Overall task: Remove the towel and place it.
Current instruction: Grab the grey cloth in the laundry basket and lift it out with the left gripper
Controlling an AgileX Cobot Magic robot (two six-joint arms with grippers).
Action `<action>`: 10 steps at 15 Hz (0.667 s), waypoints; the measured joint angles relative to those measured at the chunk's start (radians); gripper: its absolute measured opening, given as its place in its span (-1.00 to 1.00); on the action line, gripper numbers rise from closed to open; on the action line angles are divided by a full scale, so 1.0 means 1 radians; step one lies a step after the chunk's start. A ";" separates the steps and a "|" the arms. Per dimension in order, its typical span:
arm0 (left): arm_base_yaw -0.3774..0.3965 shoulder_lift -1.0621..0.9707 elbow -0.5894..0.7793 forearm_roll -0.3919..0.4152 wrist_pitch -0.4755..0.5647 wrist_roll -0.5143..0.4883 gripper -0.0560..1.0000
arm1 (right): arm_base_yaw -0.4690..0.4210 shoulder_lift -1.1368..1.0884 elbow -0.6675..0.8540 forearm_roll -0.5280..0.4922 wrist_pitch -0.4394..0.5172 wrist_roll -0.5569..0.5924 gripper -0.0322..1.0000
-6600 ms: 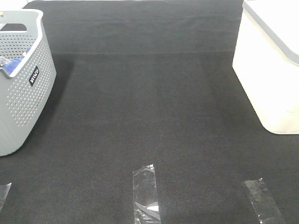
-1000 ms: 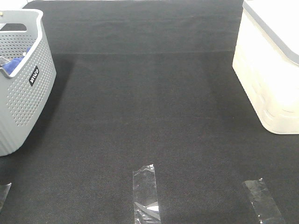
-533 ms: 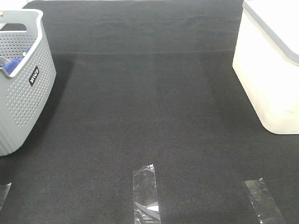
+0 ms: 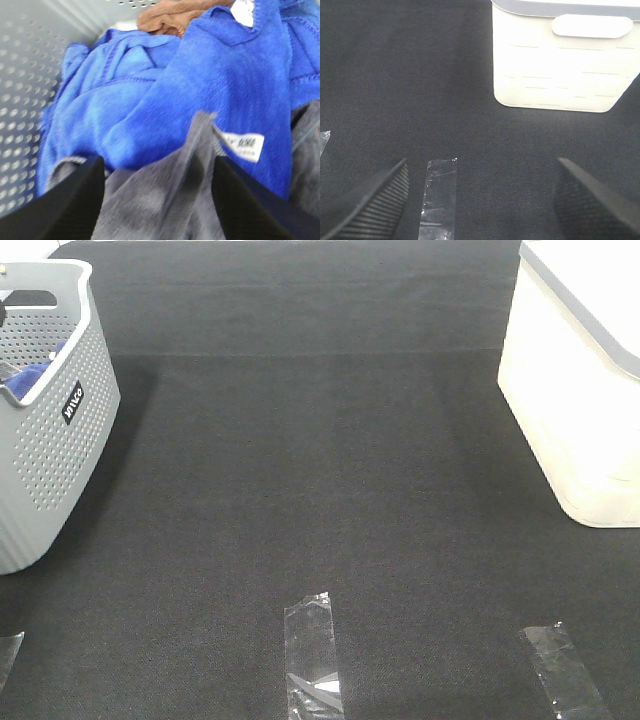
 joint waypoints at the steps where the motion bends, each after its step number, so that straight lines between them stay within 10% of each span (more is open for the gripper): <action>1: 0.000 0.009 0.000 -0.013 0.000 0.004 0.22 | 0.000 0.000 0.000 0.000 0.000 0.000 0.48; 10: 0.000 0.020 -0.001 -0.026 -0.044 0.016 -0.54 | 0.000 0.000 0.000 0.000 0.000 0.000 0.48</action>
